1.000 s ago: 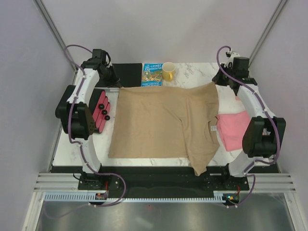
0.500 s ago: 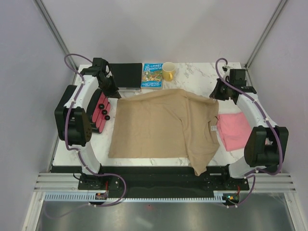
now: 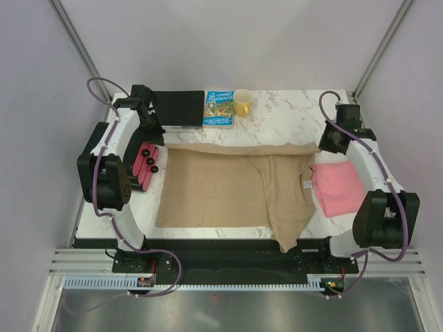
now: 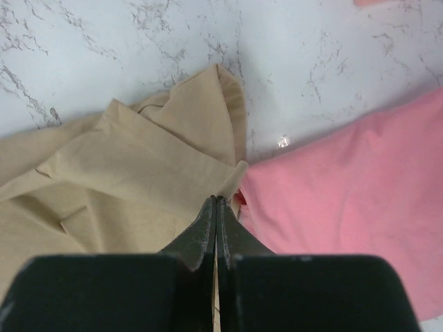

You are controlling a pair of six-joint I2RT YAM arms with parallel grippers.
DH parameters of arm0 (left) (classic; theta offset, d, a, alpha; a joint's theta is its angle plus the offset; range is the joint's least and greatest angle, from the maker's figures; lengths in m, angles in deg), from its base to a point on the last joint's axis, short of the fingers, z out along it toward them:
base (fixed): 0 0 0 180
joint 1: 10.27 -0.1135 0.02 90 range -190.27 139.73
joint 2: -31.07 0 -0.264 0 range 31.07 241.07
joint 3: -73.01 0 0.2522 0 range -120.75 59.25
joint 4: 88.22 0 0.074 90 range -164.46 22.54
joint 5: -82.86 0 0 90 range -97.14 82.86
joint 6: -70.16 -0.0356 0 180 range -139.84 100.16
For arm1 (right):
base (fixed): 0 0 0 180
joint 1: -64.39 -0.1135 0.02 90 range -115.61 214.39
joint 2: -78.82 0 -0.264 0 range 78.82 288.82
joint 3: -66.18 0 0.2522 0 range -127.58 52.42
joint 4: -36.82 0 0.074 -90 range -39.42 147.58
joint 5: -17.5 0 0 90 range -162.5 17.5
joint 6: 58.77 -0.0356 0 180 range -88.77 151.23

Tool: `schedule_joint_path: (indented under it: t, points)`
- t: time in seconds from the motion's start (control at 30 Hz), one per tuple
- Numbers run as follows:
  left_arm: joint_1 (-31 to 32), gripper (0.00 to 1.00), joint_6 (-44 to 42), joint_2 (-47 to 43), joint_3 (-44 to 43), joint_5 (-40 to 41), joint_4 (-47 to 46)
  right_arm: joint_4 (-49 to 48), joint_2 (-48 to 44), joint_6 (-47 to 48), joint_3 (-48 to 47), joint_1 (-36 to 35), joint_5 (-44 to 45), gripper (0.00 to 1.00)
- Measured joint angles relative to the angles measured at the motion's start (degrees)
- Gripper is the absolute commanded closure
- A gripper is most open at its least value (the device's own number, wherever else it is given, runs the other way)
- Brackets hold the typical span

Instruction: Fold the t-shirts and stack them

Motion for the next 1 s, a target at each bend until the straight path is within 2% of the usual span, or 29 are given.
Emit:
schedule_joint_path:
  t: [0.53,0.8,0.9,1.0]
  points:
    - [0.31,0.98,-1.22,4.68,-1.42,-0.92,2.25,5.18,5.44,0.26,1.25,0.17,-7.76,1.0]
    - [0.68,0.98,-1.6,5.22,-1.84,0.66,3.06,7.13,6.36,0.26,1.27,0.2,-7.54,1.0]
    - [0.92,0.87,-1.9,6.19,-3.15,1.55,4.61,7.56,6.36,0.26,1.27,0.2,-7.39,0.82]
    - [1.18,0.77,-2.25,6.99,-4.2,2.12,5.49,7.89,6.36,0.46,1.27,0.17,-6.84,0.8]
